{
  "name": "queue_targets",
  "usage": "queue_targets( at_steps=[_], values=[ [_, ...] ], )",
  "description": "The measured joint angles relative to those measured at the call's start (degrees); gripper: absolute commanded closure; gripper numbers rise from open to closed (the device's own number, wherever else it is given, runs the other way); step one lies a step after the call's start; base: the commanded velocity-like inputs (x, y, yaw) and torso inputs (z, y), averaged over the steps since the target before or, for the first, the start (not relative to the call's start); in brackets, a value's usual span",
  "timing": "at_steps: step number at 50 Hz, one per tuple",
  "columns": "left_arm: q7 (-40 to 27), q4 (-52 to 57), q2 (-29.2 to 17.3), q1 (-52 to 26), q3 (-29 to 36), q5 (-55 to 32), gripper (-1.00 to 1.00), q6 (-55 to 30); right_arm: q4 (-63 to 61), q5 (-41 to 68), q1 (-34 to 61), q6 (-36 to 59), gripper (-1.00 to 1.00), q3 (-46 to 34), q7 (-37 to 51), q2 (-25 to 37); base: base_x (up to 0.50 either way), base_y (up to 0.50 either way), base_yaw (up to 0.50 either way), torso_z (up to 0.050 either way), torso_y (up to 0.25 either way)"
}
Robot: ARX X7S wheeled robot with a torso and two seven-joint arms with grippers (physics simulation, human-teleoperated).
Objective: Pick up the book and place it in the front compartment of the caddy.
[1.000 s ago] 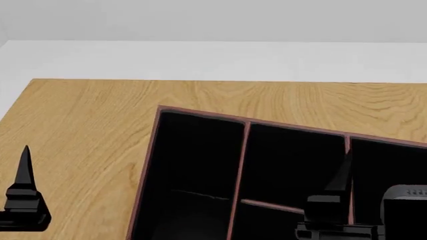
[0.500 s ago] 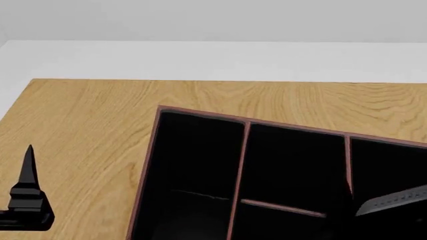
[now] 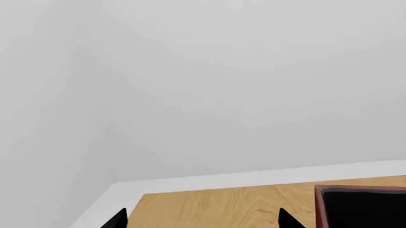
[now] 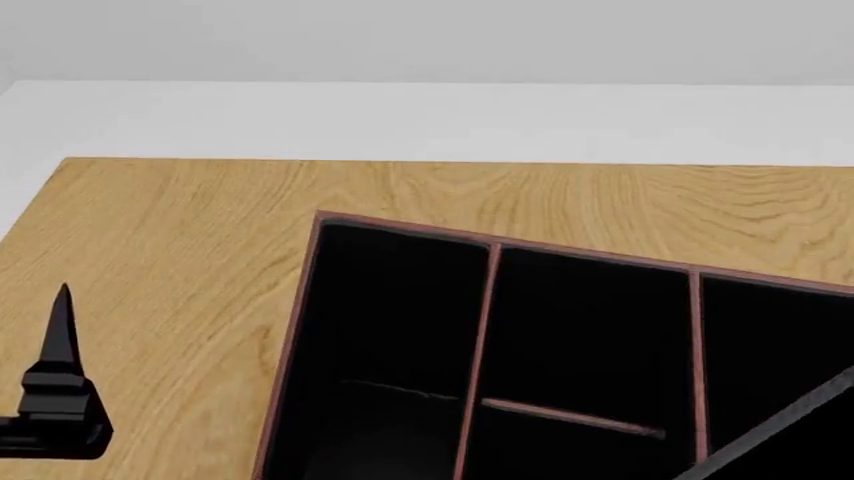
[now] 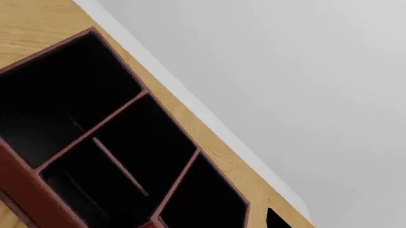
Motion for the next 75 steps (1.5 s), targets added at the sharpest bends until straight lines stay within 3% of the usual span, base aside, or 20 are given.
queue_targets(
  at_steps=[16,38,57,75],
  values=[
    [-0.46,0.88,0.03,-1.09,0.36,-1.01,-1.00,-1.31,0.77,11.15,11.56,4.15,-1.00,-9.21,0.57,-3.90,0.00,0.00,0.00,0.000,0.000],
    [-1.03,0.35,-0.42,-0.28,0.48,-1.45,-1.00,-0.10,-1.66,21.77,12.18,3.91,-1.00,-12.24,0.39,-11.94,0.00,0.00,0.00,0.000,0.000],
    [-1.61,0.35,-0.86,0.01,0.52,-1.91,-1.00,0.23,-2.01,26.10,4.74,6.02,-1.00,-10.20,0.54,-14.17,0.00,0.00,0.00,0.000,0.000],
    [-2.14,0.53,-1.33,0.19,0.33,-2.40,-1.00,0.34,-2.06,18.30,-11.48,8.50,-1.00,-8.07,0.72,-14.84,0.00,0.00,0.00,0.000,0.000]
  ],
)
